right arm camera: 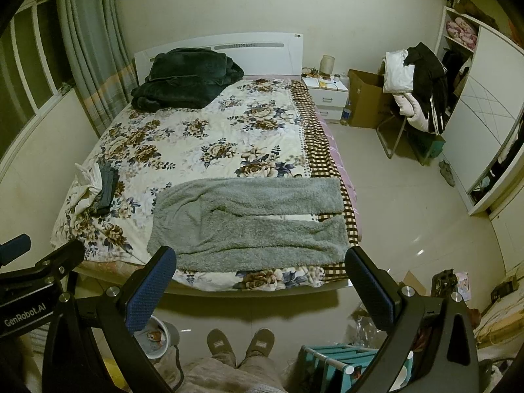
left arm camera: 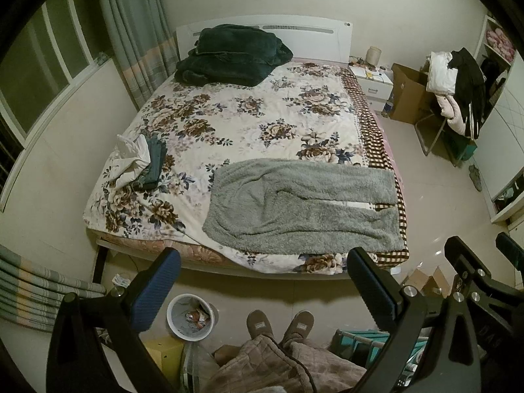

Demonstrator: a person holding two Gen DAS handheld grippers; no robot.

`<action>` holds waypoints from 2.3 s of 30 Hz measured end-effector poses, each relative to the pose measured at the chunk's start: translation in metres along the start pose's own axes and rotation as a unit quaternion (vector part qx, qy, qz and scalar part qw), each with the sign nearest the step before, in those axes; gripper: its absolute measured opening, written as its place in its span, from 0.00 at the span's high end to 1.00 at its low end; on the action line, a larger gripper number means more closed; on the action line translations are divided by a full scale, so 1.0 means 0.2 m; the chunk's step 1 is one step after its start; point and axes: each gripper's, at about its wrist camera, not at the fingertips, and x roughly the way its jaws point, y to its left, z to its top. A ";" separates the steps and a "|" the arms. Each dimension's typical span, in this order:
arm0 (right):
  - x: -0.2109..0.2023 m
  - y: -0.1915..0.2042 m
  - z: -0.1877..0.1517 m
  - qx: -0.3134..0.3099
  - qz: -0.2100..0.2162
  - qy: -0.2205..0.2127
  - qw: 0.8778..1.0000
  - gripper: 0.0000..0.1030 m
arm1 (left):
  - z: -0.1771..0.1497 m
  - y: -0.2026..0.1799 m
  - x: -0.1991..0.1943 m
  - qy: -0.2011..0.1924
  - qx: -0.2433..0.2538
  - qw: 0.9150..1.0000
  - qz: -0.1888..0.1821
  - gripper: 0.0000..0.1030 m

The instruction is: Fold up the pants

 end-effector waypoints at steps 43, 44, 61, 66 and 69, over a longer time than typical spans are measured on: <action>0.07 -0.02 0.04 0.003 0.004 0.007 1.000 0.00 | 0.00 0.00 0.00 0.002 -0.002 1.000 -0.003 0.00; 0.07 -0.02 0.04 0.003 0.005 0.007 1.000 0.00 | 0.00 0.00 0.00 0.002 -0.003 1.000 -0.002 0.00; 0.63 -0.38 0.09 0.054 0.000 0.018 0.998 0.00 | 0.31 -0.11 0.50 -0.033 -0.051 0.995 0.075 0.00; 1.05 -0.54 0.18 0.071 -0.001 0.043 0.997 0.00 | 0.43 -0.15 0.85 -0.002 -0.044 0.995 0.085 0.00; 1.34 -0.58 0.26 0.066 -0.013 0.061 0.996 0.00 | 0.52 -0.20 1.12 0.033 -0.030 0.996 0.083 0.00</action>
